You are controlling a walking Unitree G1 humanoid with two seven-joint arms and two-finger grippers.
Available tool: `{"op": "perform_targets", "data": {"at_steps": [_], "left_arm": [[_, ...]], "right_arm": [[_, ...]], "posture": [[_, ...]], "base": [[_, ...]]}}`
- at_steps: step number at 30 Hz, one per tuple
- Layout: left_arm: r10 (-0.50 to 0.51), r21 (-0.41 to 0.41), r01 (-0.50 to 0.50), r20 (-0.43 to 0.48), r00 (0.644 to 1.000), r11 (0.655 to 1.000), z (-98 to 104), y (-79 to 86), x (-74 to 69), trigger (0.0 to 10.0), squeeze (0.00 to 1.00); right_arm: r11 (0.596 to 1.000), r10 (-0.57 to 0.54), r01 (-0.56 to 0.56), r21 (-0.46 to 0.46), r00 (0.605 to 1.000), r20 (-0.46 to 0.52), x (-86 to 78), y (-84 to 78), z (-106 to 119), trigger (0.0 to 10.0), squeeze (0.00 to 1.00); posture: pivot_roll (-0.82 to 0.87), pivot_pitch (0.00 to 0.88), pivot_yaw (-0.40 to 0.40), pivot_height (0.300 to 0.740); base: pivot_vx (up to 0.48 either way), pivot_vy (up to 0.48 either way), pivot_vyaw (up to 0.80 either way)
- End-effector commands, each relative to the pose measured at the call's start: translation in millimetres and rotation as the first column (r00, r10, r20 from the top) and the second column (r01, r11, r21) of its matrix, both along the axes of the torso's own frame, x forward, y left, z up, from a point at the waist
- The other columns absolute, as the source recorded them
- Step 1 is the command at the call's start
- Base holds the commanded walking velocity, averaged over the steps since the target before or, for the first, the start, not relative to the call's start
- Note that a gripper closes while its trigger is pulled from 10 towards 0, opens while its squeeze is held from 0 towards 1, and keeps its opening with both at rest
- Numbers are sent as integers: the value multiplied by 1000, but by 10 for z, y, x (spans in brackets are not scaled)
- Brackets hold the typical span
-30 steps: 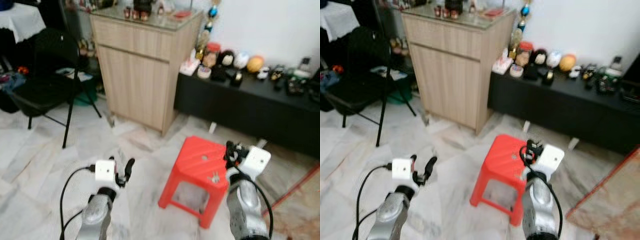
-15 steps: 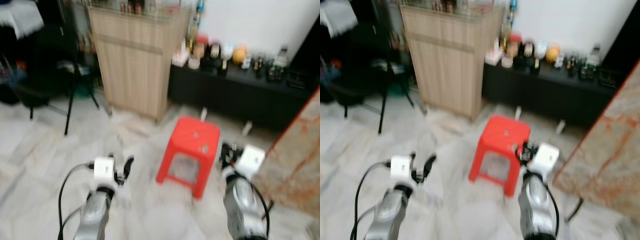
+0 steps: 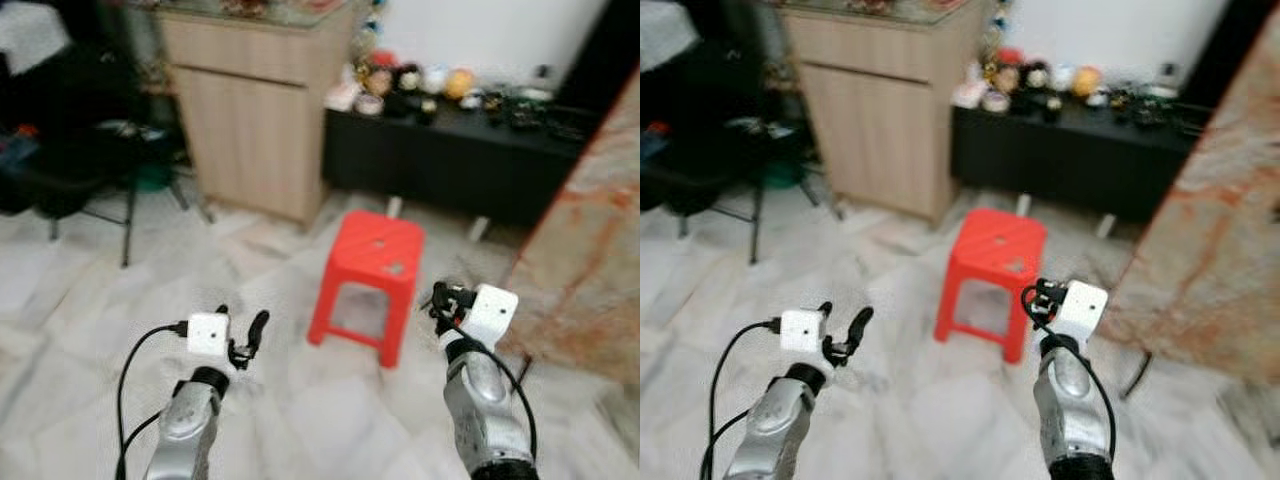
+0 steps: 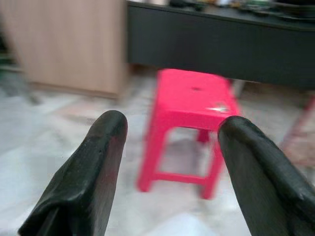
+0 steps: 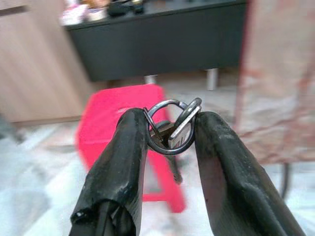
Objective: Hang keys on a hook
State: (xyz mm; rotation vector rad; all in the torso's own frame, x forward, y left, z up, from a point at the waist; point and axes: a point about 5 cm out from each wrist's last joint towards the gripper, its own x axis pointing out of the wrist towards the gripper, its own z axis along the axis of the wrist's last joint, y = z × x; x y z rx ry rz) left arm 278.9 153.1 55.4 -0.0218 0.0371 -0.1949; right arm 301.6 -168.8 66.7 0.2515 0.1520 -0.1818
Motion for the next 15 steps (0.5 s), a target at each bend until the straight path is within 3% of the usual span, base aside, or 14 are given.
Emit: {"op": "perform_targets", "data": {"at_steps": [1, 14, 15], "left_arm": [[2, 2, -2, 1, 1000, 1000, 27, 32, 8, 10000, 0], [-48, -2, 48, 31, 998, 999, 148, -58, 93, 10000, 0], [-52, -3, 52, 34, 998, 999, 158, -62, 96, 10000, 0]], "right_arm": [[1000, 24, -24, 0, 999, 41, 34, 55, 124, 10000, 0], [994, 110, -109, -26, 993, 51, 53, 176, 340, 10000, 0], [992, 120, -118, -36, 992, 47, 49, 180, 345, 10000, 0]], "posture": [[48, 19, -67, 740], [46, 21, -63, 740], [46, 21, -63, 740]], "base": [[0, 0, -800], [0, 0, -796], [0, 0, 0]]}}
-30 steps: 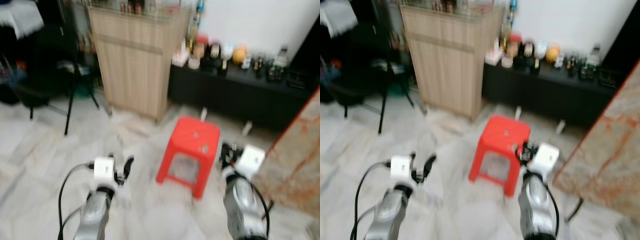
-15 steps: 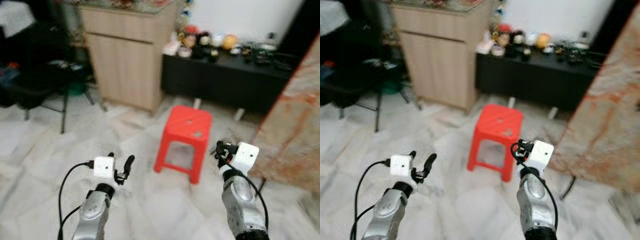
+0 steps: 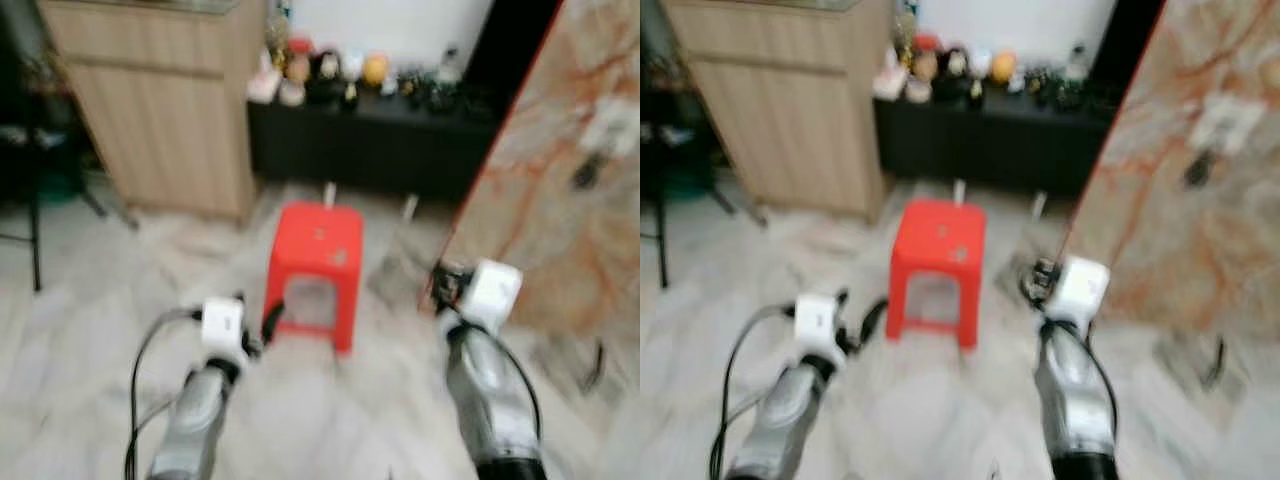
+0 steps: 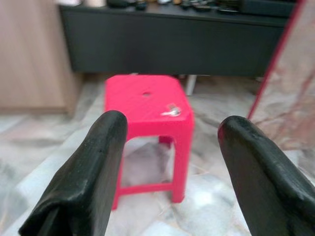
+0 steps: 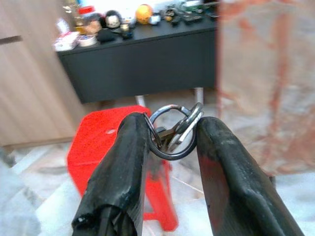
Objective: Hang keys on a hook
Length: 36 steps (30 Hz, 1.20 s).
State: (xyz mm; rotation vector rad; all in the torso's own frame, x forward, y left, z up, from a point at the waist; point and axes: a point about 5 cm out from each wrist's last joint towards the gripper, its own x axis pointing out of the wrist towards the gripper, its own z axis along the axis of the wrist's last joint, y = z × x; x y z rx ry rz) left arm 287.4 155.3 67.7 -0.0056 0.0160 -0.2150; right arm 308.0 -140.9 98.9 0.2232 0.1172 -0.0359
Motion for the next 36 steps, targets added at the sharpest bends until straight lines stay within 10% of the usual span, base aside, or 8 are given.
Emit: {"op": "perform_targets", "data": {"at_steps": [1, 19, 36], "left_arm": [[-35, -18, 35, 12, 999, 999, 42, -87, 12, 10000, 0], [-386, 77, 382, 49, 921, 921, 281, -434, -26, 10000, 0], [-467, 135, 458, 40, 883, 878, 286, -529, -95, 10000, 0]], "right_arm": [[1000, -17, 17, -19, 1000, -2, -19, -97, 28, 10000, 0], [964, 265, -261, 56, 961, -73, -53, 384, 378, 10000, 0], [919, 347, -321, 228, 934, -81, -137, 793, 554, 10000, 0]], "posture": [[46, 21, -63, 740], [48, 22, -67, 740], [50, 29, -65, 740]], "base": [[0, 0, 0], [0, 0, 0], [0, 0, 0]]}}
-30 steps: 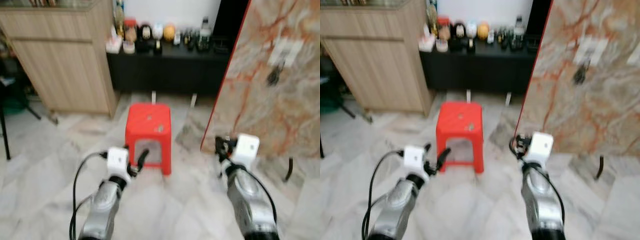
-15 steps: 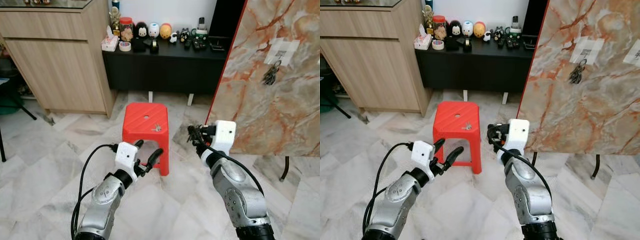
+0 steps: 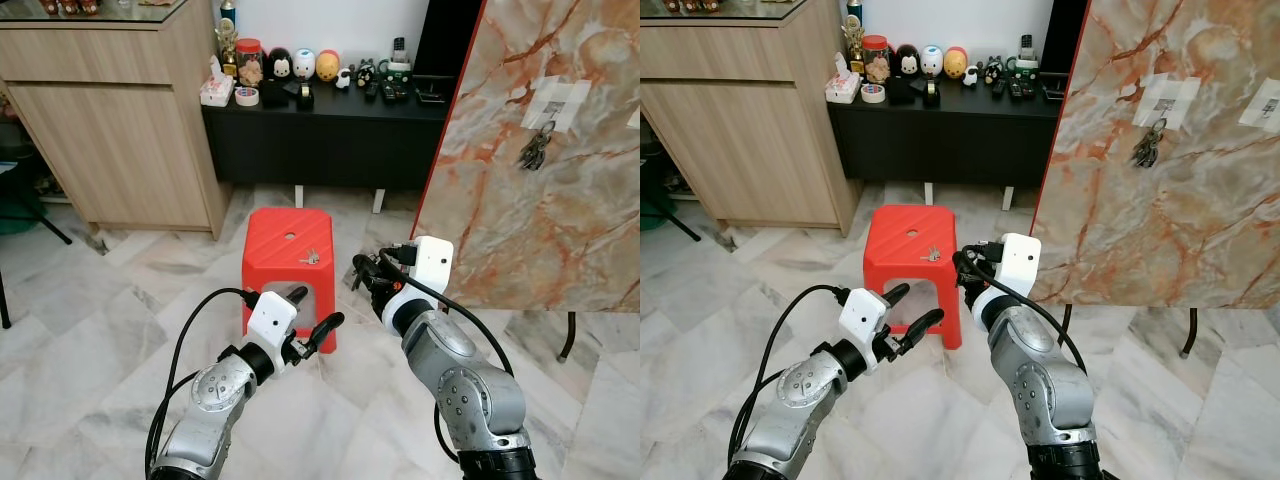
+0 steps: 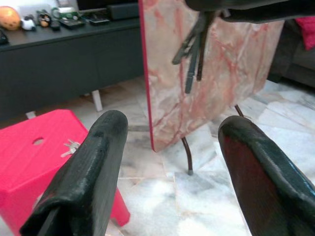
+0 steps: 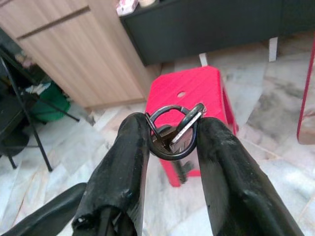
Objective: Hang keys on a hook
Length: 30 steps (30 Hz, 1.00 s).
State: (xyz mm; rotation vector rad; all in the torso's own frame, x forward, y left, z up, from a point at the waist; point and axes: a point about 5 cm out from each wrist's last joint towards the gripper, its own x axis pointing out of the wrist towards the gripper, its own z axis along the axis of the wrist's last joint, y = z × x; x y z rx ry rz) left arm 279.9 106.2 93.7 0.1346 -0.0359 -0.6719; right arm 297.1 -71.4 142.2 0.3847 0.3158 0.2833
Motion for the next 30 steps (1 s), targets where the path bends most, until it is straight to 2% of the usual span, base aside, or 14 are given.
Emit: {"op": "perform_targets", "data": {"at_steps": [1, 5, 7, 10, 16, 20, 30], "left_arm": [[-34, -2, 34, 2, 999, 999, 30, -47, -27, 10000, 0], [-36, 3, 36, 5, 999, 999, 29, -50, -29, 10000, 0], [-39, 11, 39, 10, 999, 999, 22, -59, -26, 10000, 0], [-38, 14, 38, 12, 999, 999, 16, -64, -24, 10000, 0], [-17, 22, 17, 28, 999, 1000, 20, -54, -9, 10000, 0], [46, 20, -47, 54, 997, 999, 41, -15, 49, 10000, 0], [63, 28, -64, 56, 996, 998, 37, -15, 67, 10000, 0]], "right_arm": [[999, 24, -25, 41, 999, 35, -34, 130, 143, 10000, 0], [999, 30, -32, 44, 999, 38, -31, 155, 165, 10000, 0], [995, 50, -54, 85, 998, 45, -16, 204, 217, 10000, 0], [992, 70, -75, 97, 996, 51, -8, 251, 252, 10000, 0], [990, 101, -103, 100, 994, 28, -25, 301, 230, 10000, 0], [985, 136, -136, 104, 991, 5, -61, 362, 229, 10000, 0], [980, 148, -142, 136, 989, -32, -93, 410, 269, 10000, 0]], "posture": [[49, 27, -66, 740], [44, 20, -64, 740], [46, 14, -66, 740], [49, 7, -70, 740], [50, 5, -71, 740], [44, 0, -71, 740], [38, 20, -74, 740]], "base": [[0, 0, 0], [0, 0, 0], [0, 0, 0], [0, 0, 0], [0, 0, 0], [0, 0, 0], [0, 0, 0]]}}
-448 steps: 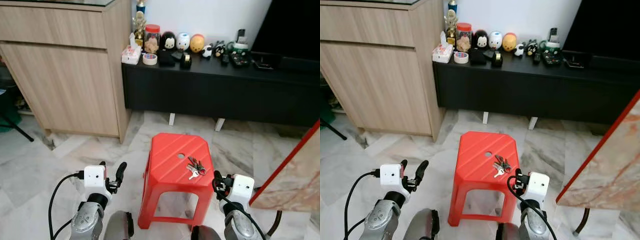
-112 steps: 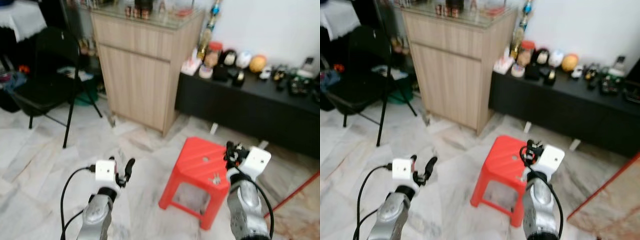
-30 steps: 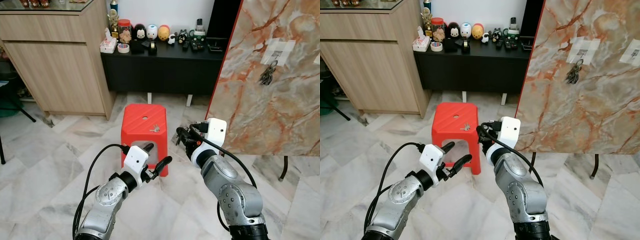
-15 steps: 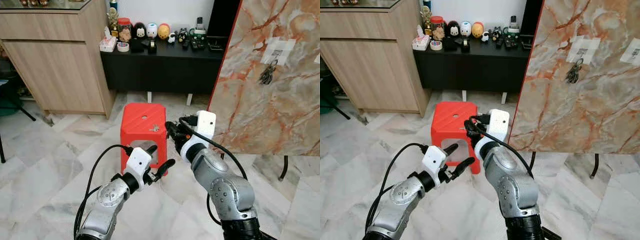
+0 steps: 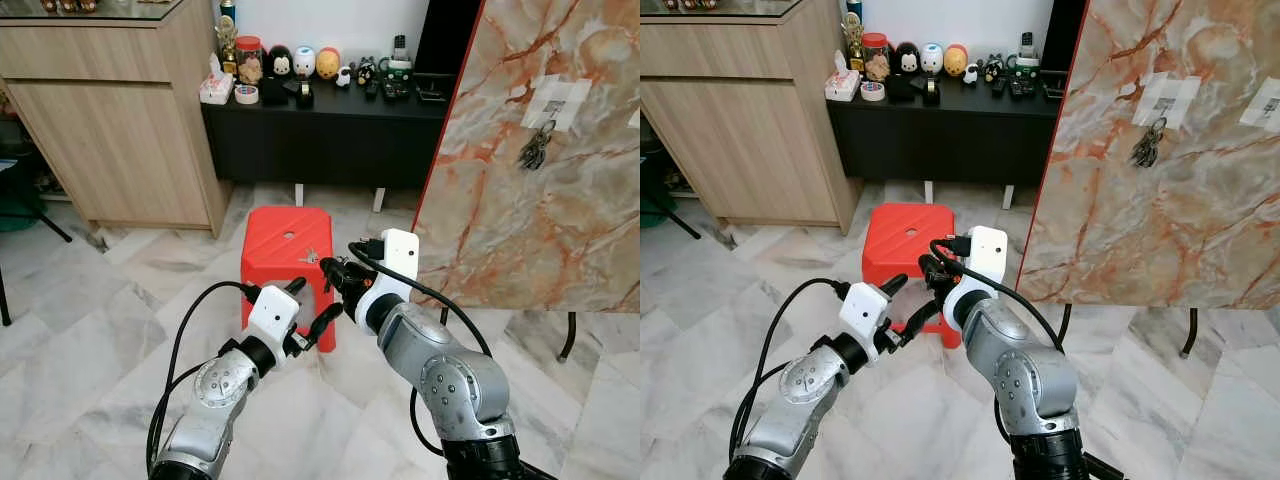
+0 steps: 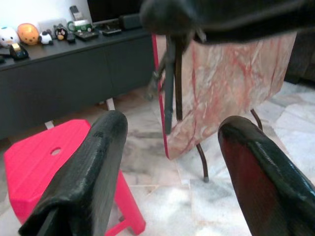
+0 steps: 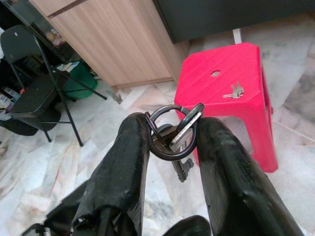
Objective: Hang keys on a hook
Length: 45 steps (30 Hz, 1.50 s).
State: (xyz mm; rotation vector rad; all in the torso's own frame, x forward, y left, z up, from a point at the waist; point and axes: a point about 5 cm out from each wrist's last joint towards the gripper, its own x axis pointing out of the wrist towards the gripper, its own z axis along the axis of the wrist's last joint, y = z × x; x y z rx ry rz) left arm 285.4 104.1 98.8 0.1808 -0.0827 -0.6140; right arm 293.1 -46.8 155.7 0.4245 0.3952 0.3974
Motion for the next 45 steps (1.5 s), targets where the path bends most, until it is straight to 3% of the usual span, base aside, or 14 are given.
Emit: {"op": "perform_targets", "data": {"at_steps": [1, 13, 36, 37, 38, 39, 41, 45], "left_arm": [[22, 3, -22, 0, 1000, 1000, -7, 13, 21, 10000, 0], [83, 17, -83, 2, 997, 996, -51, 60, 83, 10000, 0], [79, 0, -79, -7, 997, 997, -77, 18, 111, 10000, 0], [80, 0, -80, -8, 997, 997, -79, 17, 114, 9098, 0], [79, 1, -79, -9, 997, 997, -83, 15, 117, 4902, 0], [79, 1, -79, -9, 997, 997, -84, 15, 117, 4902, 0], [83, -3, -83, -10, 997, 997, -84, 16, 119, 0, 0], [84, -10, -85, -11, 996, 996, -86, 10, 122, 78, 0]], "right_arm": [[996, 28, -29, 87, 1000, 14, -58, 173, 145, 10000, 0], [993, 66, -67, 100, 998, 8, -85, 239, 187, 10000, 0], [987, 120, -121, 109, 993, 14, -136, 330, 209, 10000, 0], [987, 120, -121, 109, 993, 13, -135, 331, 205, 10000, 0], [987, 120, -121, 107, 993, 13, -134, 330, 202, 10000, 0], [987, 120, -121, 107, 993, 13, -134, 330, 202, 10000, 0], [987, 122, -123, 107, 992, 13, -135, 332, 203, 10000, 0], [987, 123, -123, 106, 992, 11, -136, 334, 190, 10000, 0]], "posture": [[38, 20, -74, 740], [40, 30, -77, 740], [41, 30, -76, 740], [41, 30, -75, 740], [41, 30, -75, 740], [41, 30, -75, 740], [41, 30, -75, 740], [41, 30, -75, 740]], "base": [[0, 0, 0], [0, 0, 0], [0, 0, 0], [0, 0, 0], [0, 0, 0], [0, 0, 0], [0, 0, 0], [0, 0, 0]]}}
